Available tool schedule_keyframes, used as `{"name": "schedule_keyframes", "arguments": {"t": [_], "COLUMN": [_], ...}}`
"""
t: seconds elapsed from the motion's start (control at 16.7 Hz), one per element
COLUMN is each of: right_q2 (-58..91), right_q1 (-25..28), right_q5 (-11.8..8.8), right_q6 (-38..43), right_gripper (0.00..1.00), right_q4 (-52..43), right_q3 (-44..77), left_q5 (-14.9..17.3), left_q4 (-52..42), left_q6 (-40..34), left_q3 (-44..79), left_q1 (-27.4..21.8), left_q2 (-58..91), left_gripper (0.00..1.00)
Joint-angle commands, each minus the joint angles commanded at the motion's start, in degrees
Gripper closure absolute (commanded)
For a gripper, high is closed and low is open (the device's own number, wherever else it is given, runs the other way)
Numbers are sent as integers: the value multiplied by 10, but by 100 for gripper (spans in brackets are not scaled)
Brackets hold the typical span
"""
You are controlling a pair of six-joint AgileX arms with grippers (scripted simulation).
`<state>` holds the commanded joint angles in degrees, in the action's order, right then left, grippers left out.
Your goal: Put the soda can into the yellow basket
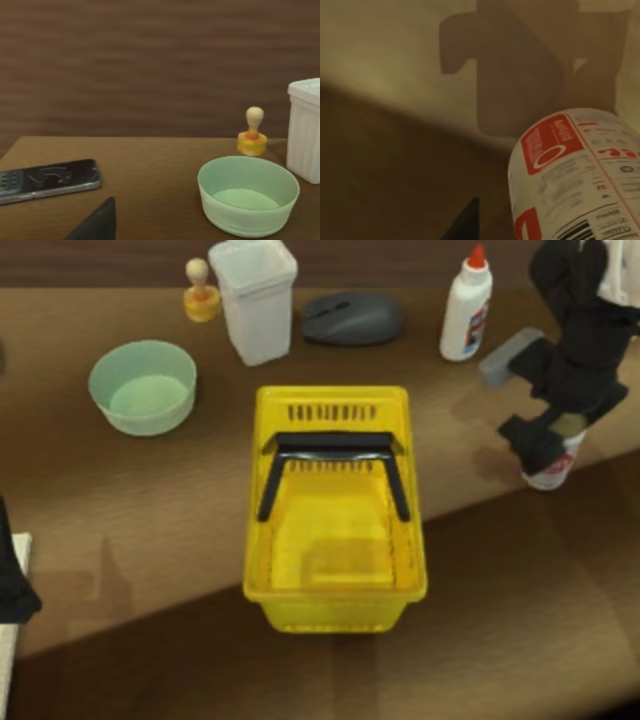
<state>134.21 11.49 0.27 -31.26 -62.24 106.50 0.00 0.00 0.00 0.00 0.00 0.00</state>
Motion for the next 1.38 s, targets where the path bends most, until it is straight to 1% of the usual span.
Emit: {"name": "schedule_keyframes", "arguments": {"t": [0.42,0.48,1.02,1.08,1.2,1.26,1.38], "right_q2": [0,0,-1,-1,-3,-4,-9], "right_q1": [0,0,-1,0,4,7,13], "right_q5": [0,0,0,-4,-23,-38,-76], "right_q6": [0,0,1,2,8,15,33], "right_gripper": [98,100,100,100,100,100,100], "right_q4": [0,0,0,5,35,59,124], "right_q3": [0,0,0,-1,-8,-14,-31], "left_q5": [0,0,0,0,0,0,0], "left_q4": [0,0,0,0,0,0,0], "left_q6": [0,0,0,0,0,0,0], "left_q3": [0,0,0,0,0,0,0], "left_q1": [0,0,0,0,0,0,0], "left_q2": [0,0,0,0,0,0,0], "left_gripper": [0,0,0,0,0,0,0]}}
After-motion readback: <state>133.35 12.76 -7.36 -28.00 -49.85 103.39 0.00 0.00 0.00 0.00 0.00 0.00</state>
